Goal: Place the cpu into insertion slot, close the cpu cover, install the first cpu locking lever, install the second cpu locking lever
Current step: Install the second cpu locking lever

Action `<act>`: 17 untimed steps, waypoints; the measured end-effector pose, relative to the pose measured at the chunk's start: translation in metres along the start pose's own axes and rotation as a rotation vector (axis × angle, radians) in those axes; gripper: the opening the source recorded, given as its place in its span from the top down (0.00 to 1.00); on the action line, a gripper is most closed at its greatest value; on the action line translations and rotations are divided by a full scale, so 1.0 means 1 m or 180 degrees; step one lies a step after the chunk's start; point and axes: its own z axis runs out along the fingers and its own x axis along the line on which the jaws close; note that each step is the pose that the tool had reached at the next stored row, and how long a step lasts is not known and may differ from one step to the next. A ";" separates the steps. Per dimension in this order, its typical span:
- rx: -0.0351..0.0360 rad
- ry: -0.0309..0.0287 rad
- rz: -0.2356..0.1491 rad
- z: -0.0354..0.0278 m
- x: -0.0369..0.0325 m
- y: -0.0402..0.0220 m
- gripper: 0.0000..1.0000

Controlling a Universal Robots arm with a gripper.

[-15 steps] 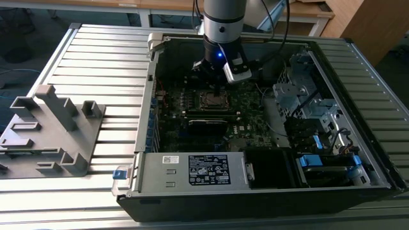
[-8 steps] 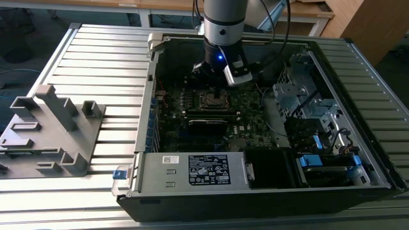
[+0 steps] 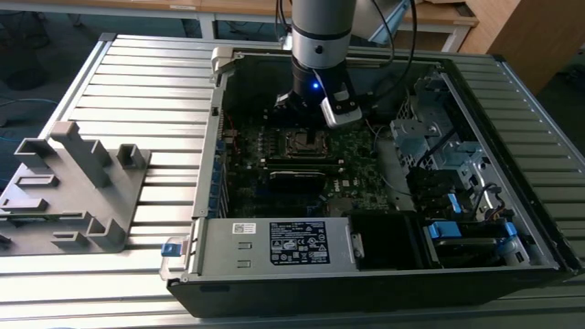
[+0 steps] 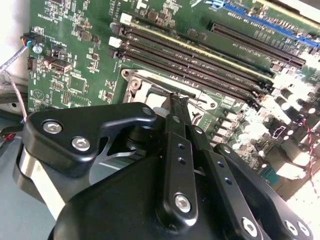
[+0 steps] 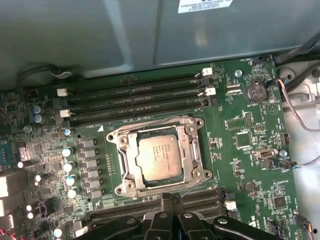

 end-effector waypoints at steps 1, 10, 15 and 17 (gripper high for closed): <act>0.0000 0.0000 0.0000 0.0000 -0.0001 -0.0007 0.90; -0.0008 0.0006 -0.0148 0.0031 -0.0001 -0.0018 0.90; 0.0022 0.0004 -0.0236 0.0043 -0.0001 -0.0019 0.90; 0.0044 0.0002 -0.0260 0.0047 -0.0001 -0.0020 0.90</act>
